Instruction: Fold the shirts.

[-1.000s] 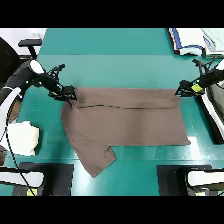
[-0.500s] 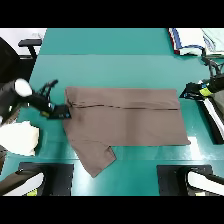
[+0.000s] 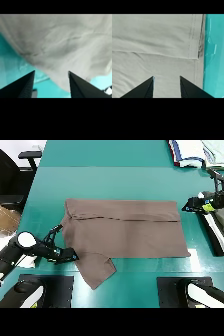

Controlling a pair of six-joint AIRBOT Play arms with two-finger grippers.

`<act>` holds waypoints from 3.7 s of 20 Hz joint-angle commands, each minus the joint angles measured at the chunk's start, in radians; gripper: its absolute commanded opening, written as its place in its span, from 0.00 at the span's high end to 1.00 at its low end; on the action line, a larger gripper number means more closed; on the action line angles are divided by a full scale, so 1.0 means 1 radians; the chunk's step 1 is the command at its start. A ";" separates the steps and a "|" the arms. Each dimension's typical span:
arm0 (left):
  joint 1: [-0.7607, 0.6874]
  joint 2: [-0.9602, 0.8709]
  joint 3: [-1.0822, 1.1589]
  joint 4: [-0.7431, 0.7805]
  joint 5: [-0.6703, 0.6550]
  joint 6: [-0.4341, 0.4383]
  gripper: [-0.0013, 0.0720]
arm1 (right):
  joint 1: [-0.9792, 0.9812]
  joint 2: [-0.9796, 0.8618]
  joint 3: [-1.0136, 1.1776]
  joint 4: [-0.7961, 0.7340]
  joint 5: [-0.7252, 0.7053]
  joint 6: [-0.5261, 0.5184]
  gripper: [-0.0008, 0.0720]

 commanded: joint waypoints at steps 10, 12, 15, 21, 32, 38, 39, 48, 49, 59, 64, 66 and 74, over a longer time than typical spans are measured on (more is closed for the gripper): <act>-0.150 0.017 0.050 0.028 -0.024 -0.072 0.32 | 0.001 0.005 -0.002 0.000 0.017 0.000 0.47; -0.150 0.017 0.081 0.101 -0.048 -0.084 0.32 | 0.001 0.005 -0.002 0.000 0.017 0.000 0.47; -0.150 0.017 0.030 0.124 -0.043 -0.131 0.32 | 0.001 0.005 -0.002 0.000 0.016 0.000 0.47; -0.150 0.016 -0.056 -0.022 0.172 -0.131 0.32 | 0.001 0.005 -0.002 0.000 0.006 0.000 0.47; -0.150 0.017 0.015 -0.120 0.090 -0.020 0.95 | -0.139 0.035 -0.115 -0.010 0.192 0.000 0.47; -0.150 0.017 0.063 -0.121 0.113 0.007 0.95 | -0.483 0.129 -0.480 -0.007 0.190 0.000 0.27; -0.150 0.017 0.063 -0.121 0.114 0.007 0.95 | -0.520 0.127 -0.523 0.000 0.189 0.000 0.27; -0.150 0.017 0.063 -0.107 0.119 0.008 0.95 | -0.427 0.126 -0.653 0.077 -0.026 0.001 0.56; -0.150 0.017 0.063 -0.084 0.105 0.008 0.95 | -0.408 0.126 -0.652 0.071 -0.035 0.000 0.77; -0.150 0.328 0.083 0.050 -0.343 -0.201 0.95 | -0.369 0.415 -0.582 -0.123 0.229 -0.042 0.97; -0.150 0.300 0.267 0.268 -0.308 -0.198 0.95 | -0.274 0.421 -0.415 -0.132 0.240 -0.003 0.97; -0.150 0.193 0.322 0.359 -0.223 -0.136 0.95 | -0.175 0.327 -0.336 -0.134 0.194 0.017 0.97; -0.072 -0.317 0.534 0.374 0.257 -0.019 0.95 | 0.006 -0.145 0.005 -0.130 0.079 0.039 0.97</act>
